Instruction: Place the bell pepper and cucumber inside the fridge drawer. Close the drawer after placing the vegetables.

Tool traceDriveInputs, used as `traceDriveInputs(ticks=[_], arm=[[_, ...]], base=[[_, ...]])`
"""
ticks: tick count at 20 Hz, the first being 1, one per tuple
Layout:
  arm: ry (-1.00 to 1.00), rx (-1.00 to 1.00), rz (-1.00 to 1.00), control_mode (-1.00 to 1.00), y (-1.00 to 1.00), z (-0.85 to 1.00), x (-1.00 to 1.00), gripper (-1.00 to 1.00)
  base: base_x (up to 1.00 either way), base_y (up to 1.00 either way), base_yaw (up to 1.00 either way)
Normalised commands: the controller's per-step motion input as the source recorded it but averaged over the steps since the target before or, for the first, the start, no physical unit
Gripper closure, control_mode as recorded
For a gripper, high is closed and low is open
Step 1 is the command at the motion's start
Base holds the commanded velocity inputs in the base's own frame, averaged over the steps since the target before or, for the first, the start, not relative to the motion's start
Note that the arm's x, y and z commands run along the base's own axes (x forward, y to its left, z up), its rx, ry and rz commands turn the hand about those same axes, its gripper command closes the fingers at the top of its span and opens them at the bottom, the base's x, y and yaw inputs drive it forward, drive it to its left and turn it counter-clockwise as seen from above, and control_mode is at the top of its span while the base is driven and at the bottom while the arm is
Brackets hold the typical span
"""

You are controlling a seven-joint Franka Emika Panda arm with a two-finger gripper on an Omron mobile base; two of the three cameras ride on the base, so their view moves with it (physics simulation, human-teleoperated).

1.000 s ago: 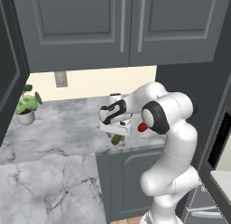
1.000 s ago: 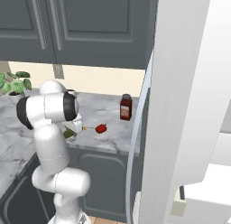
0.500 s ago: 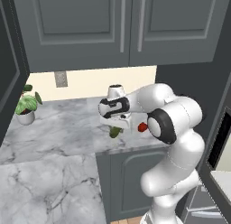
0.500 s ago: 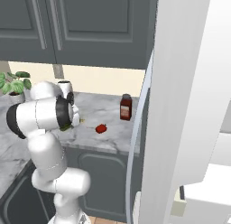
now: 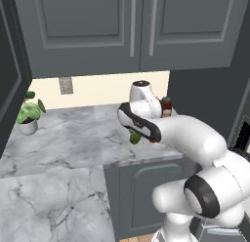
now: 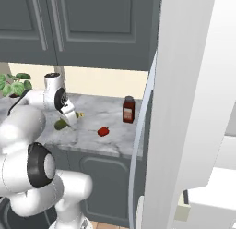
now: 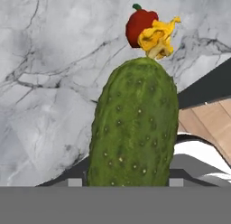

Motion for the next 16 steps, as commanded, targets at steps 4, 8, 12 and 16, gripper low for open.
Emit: traceDriveInputs(ticks=[4,8,12,16], arm=[[-0.18,0.00,0.02,-1.00,-0.28,0.27,-0.96,1.00],[-0.10,0.00,0.01,-1.00,-0.28,0.22,-0.52,1.00],[-0.01,0.00,-0.01,-1.00,-0.04,0.02,-0.06,1.00],[0.05,0.00,0.01,-1.00,-0.08,0.00,0.06,1.00]], base=[[0.00,0.00,0.00],[0.00,0.00,0.00],[0.00,0.00,0.00],[0.00,0.00,0.00]])
